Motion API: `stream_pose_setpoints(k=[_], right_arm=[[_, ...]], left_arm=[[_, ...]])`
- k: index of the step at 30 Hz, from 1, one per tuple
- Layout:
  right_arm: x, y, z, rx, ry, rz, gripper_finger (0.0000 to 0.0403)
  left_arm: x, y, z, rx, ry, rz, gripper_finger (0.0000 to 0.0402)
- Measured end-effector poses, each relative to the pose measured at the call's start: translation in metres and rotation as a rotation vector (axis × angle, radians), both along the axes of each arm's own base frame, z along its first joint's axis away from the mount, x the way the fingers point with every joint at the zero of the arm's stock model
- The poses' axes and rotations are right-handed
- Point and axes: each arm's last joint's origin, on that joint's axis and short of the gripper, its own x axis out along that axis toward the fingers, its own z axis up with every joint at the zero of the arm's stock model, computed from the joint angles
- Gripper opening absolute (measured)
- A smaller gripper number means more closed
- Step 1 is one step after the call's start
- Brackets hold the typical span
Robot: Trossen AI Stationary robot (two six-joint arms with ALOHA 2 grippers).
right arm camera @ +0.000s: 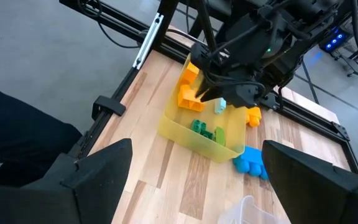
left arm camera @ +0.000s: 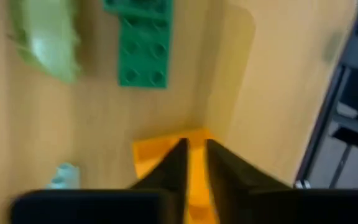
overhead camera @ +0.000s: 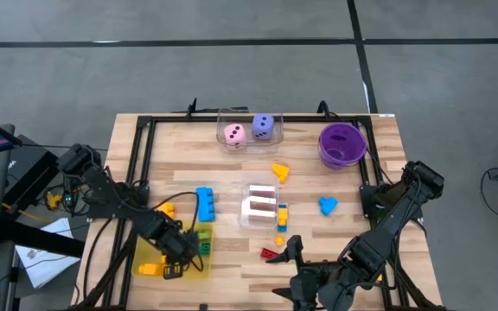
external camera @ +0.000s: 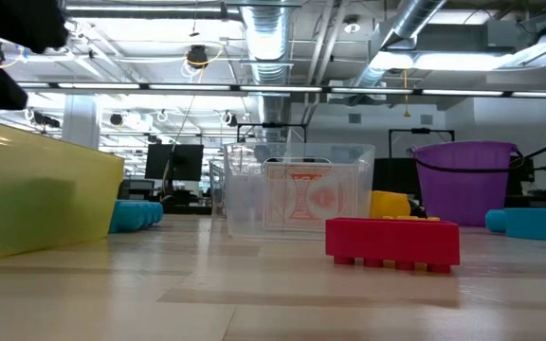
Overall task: Pick & Place Toys
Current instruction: Put the yellow game piece into the yellow bin
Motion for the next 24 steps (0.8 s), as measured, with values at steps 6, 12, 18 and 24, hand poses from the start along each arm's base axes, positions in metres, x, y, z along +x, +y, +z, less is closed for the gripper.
stream_pose_setpoints(k=[6, 12, 18, 24], right_arm=[[-0.001, 0.001, 0.000, -0.003, 0.003, 0.002, 0.0352], [-0.002, 0.002, -0.001, -0.007, 0.007, 0.007, 0.0352], [-0.002, 0.001, -0.001, -0.007, 0.007, 0.006, 0.0352], [-0.002, 0.001, -0.001, -0.009, 0.009, 0.006, 0.0352]], left_arm=[[0.006, 0.002, -0.006, 0.019, 0.000, 0.012, 0.0009], [0.012, -0.006, -0.032, 0.008, 0.104, -0.011, 0.0003], [0.014, -0.007, -0.041, 0.024, 0.129, -0.011, 0.0001], [0.013, -0.011, -0.038, -0.014, 0.123, -0.032, 0.0001]])
